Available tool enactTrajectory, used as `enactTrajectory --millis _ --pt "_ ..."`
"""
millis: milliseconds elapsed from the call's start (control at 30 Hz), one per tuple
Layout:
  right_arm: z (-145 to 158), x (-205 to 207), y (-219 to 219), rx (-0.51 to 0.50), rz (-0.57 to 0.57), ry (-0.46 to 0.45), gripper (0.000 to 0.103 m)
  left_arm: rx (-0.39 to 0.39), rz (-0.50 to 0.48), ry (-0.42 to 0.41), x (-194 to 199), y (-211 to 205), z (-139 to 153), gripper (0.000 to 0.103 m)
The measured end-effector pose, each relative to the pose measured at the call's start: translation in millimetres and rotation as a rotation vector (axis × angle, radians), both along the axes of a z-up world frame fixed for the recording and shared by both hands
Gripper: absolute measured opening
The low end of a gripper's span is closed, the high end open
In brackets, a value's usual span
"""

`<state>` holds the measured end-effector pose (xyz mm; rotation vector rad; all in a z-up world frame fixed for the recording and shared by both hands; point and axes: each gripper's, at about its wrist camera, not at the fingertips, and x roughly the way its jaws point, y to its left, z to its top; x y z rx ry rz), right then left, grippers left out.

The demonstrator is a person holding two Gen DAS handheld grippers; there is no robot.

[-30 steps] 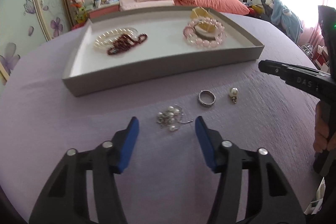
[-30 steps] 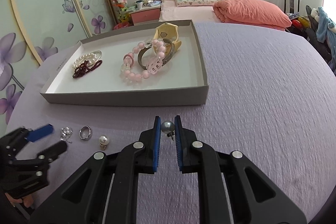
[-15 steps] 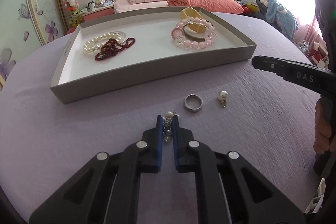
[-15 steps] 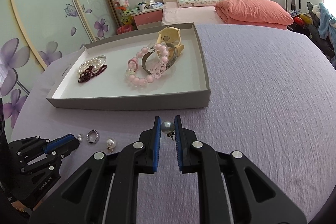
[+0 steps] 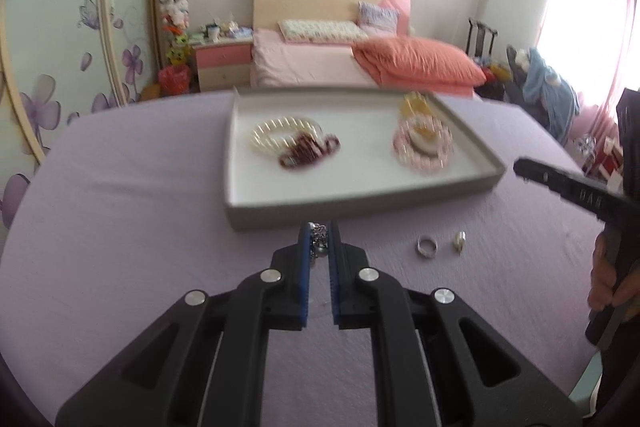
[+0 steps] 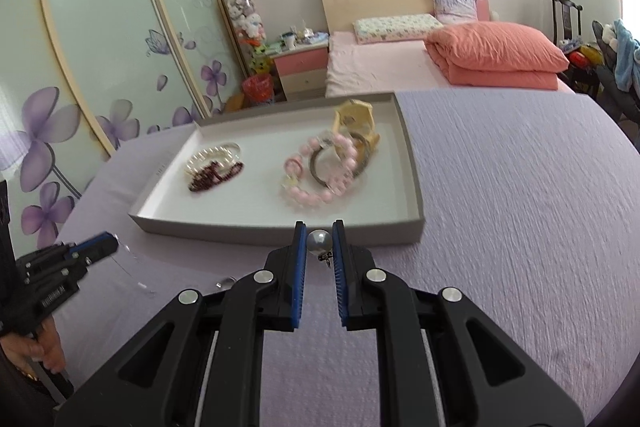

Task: Organize jewelry
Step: 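Carry both earrings into the tray and open the left gripper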

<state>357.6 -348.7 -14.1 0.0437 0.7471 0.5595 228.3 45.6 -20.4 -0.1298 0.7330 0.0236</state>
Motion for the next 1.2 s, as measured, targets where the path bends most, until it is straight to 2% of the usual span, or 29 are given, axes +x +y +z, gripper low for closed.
enactTrajectory --millis 233,400,933,1200 --pt "15 -5 7 0.020 0.022 -0.036 0.014 -0.034 0.044 -0.084 -7 20 37 0.008" --pt "18 -7 11 0.022 0.035 -0.048 0.014 -0.034 0.053 -0.116 -10 24 50 0.008" --pt "22 -2 12 0.024 0.028 -0.055 0.013 -0.060 0.041 -0.130 -2 25 59 0.008" --pt "26 14 14 0.022 0.030 -0.072 0.014 -0.060 0.039 -0.154 36 21 70 0.008"
